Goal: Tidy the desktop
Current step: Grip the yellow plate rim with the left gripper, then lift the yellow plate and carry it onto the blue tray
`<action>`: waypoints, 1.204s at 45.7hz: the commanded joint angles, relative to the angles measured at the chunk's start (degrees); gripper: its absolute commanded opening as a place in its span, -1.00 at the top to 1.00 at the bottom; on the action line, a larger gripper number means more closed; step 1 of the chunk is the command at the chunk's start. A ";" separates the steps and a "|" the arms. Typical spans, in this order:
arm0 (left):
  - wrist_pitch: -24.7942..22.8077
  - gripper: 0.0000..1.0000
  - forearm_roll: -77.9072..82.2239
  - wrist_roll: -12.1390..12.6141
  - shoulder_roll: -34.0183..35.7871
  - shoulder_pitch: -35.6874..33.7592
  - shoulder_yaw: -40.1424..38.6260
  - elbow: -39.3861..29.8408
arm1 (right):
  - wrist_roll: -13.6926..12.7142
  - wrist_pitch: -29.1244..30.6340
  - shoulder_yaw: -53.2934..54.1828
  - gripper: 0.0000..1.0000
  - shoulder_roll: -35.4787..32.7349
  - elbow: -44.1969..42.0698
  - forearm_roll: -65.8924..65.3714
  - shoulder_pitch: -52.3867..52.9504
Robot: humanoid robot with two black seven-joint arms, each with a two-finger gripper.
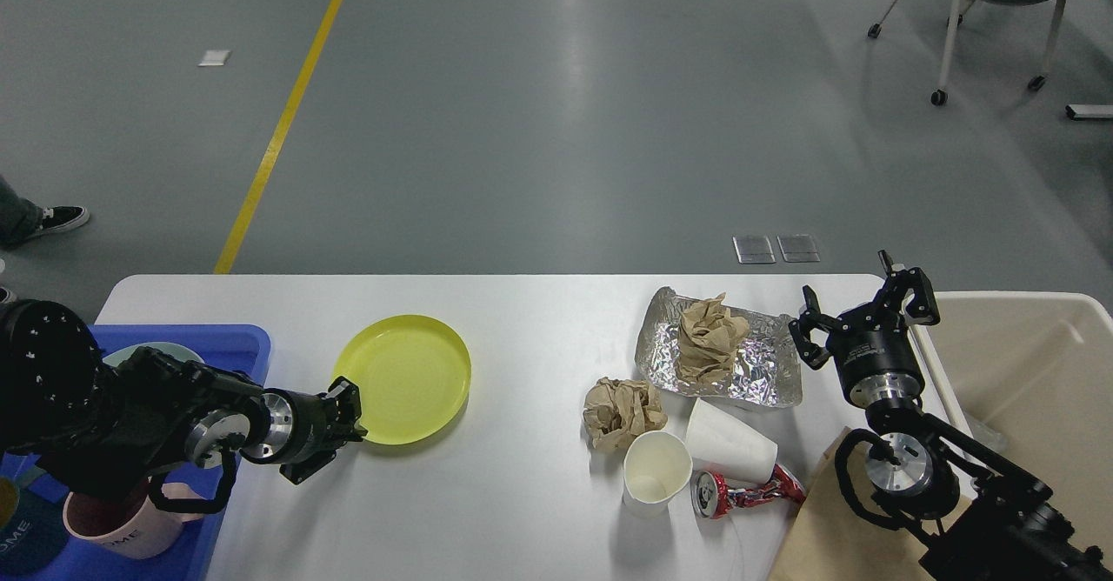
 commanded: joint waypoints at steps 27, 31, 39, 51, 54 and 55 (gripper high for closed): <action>-13.82 1.00 3.07 3.26 2.70 -21.69 12.31 -13.44 | 0.00 0.00 0.00 -1.00 0.06 -0.02 0.00 0.00; -18.74 1.00 6.05 3.35 2.61 -29.16 15.48 -17.31 | 0.00 0.00 0.00 -1.00 0.06 -0.11 0.00 0.00; -27.27 1.00 10.28 2.99 5.51 -44.89 19.35 -25.49 | 0.00 0.00 0.00 -1.00 0.06 -0.11 0.00 0.00; -34.92 1.00 16.52 3.08 2.61 -65.73 23.31 -37.80 | 0.00 0.00 0.00 -1.00 0.06 -0.11 0.00 0.00; -35.45 1.00 16.70 3.08 2.35 -66.44 23.83 -37.98 | 0.00 0.00 0.00 -1.00 -0.03 -0.02 0.00 0.00; -35.37 1.00 16.78 3.08 2.26 -66.36 23.92 -37.89 | 0.00 0.00 0.00 -1.00 -0.03 -0.02 0.00 0.00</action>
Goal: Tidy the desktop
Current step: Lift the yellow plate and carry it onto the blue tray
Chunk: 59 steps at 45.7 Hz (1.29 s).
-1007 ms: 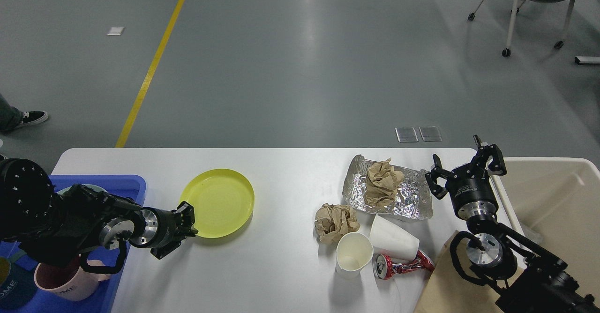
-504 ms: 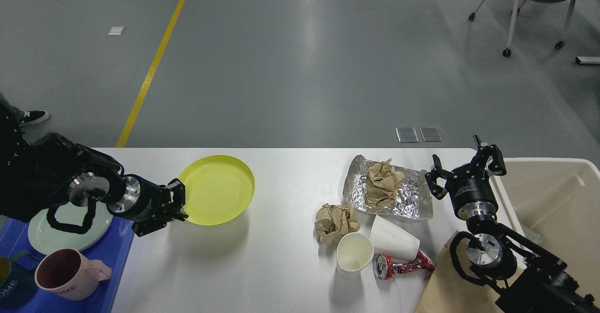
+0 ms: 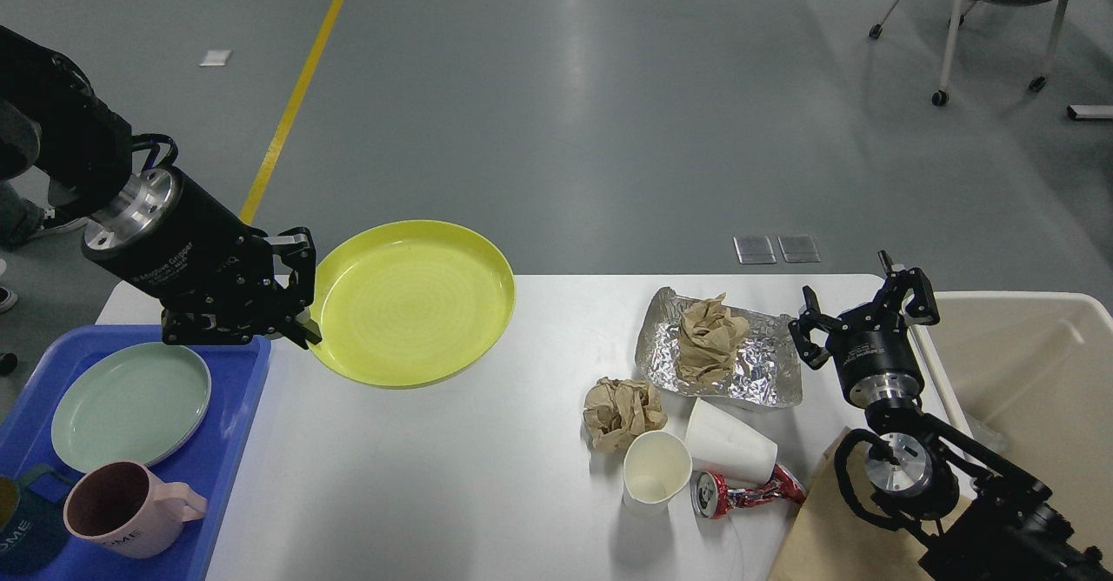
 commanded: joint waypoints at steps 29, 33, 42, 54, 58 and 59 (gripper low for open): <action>-1.16 1.00 9.51 -1.10 16.41 7.01 8.54 14.94 | 0.00 0.00 0.00 -1.00 -0.09 0.18 0.00 0.00; -1.42 1.00 9.96 -0.92 21.51 12.28 7.84 21.70 | 0.00 0.00 0.00 -1.00 -0.09 0.18 0.00 0.00; -1.43 1.00 9.96 -0.83 26.88 30.03 0.82 39.19 | 0.00 0.00 0.00 -1.00 -0.09 0.27 0.00 0.00; -0.20 1.00 9.96 1.27 29.43 53.06 -13.86 55.11 | 0.00 0.00 0.00 -1.00 -0.09 0.27 0.00 0.00; 0.24 1.00 9.96 2.42 29.17 57.99 -17.20 59.33 | 0.00 0.00 0.00 -1.00 -0.09 0.18 0.00 0.00; 0.42 1.00 9.96 2.51 29.08 59.31 -18.08 60.12 | 0.00 0.00 0.00 -1.00 -0.09 0.27 0.00 0.00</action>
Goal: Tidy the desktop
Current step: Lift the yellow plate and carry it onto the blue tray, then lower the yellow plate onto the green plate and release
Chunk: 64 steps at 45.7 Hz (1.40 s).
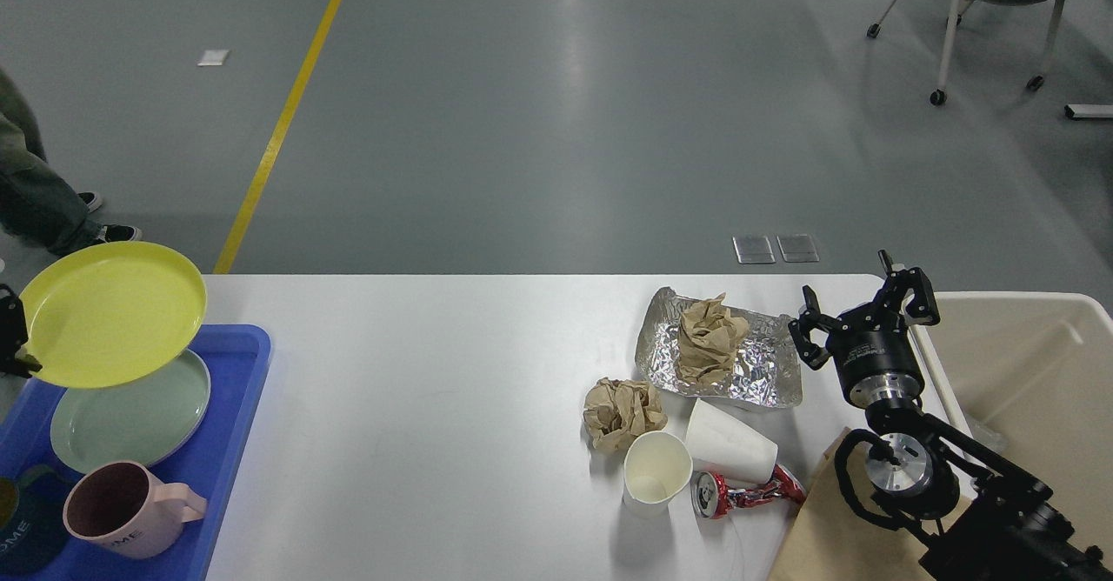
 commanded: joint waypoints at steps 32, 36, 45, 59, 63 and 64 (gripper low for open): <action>8.21 1.00 0.10 9.23 -5.02 24.27 -21.45 13.35 | 0.00 0.00 0.00 -1.00 0.00 -0.07 0.00 0.00; 8.21 1.00 0.10 9.23 -4.93 24.27 -21.36 13.44 | 0.00 0.00 0.00 -1.00 0.00 -0.07 0.00 0.00; 8.39 1.00 0.10 9.49 -5.28 24.36 -21.36 13.44 | 0.00 0.00 0.00 -1.00 0.00 -0.07 0.00 0.00; 10.76 0.97 0.54 10.28 -5.98 24.45 -21.36 13.44 | 0.00 0.00 0.00 -1.00 0.00 -0.07 0.00 0.00; 11.11 0.88 0.54 10.37 -5.98 24.45 -21.36 13.44 | 0.00 0.00 0.00 -1.00 0.00 -0.07 0.00 0.00; 11.20 0.83 0.54 10.28 -5.98 24.45 -21.36 13.44 | 0.00 0.00 0.00 -1.00 0.00 -0.07 0.00 0.00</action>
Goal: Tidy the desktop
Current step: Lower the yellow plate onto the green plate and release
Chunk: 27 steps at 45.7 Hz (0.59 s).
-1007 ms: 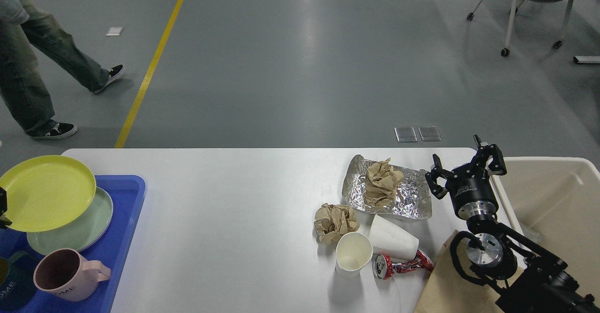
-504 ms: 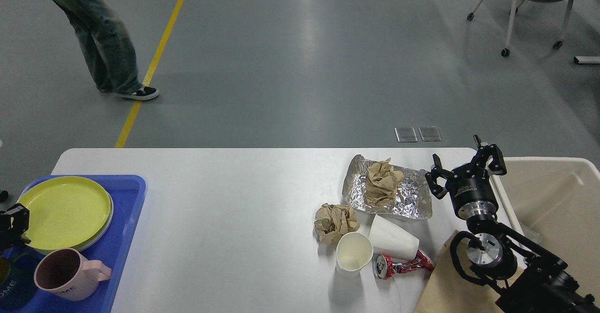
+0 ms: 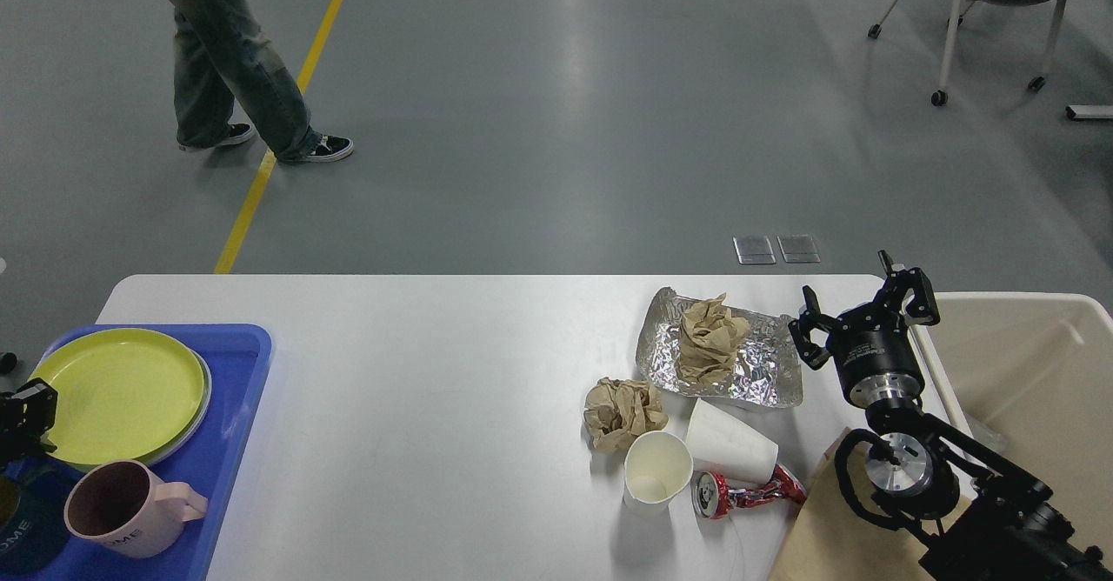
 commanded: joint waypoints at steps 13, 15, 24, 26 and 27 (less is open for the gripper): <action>3.50 -0.48 0.36 -0.20 -0.50 -0.09 -0.25 -0.09 | 0.00 0.00 0.00 -1.00 0.00 0.00 0.00 0.00; 3.41 -0.52 0.36 -0.20 -0.50 -0.09 -0.25 -0.09 | 0.00 0.00 0.00 -1.00 0.00 0.00 0.00 0.00; 2.88 -0.73 0.36 -0.20 -0.14 -1.32 -0.25 -0.35 | 0.00 0.00 0.00 -1.00 0.00 -0.08 0.00 0.00; 2.80 -0.74 0.27 -0.20 -0.14 -2.02 -0.16 -0.35 | 0.00 0.00 0.00 -1.00 0.00 0.00 0.00 0.00; 2.71 -0.76 0.36 -0.11 -0.14 -2.37 -0.16 -0.35 | 0.00 0.00 0.00 -1.00 0.00 0.00 0.00 0.00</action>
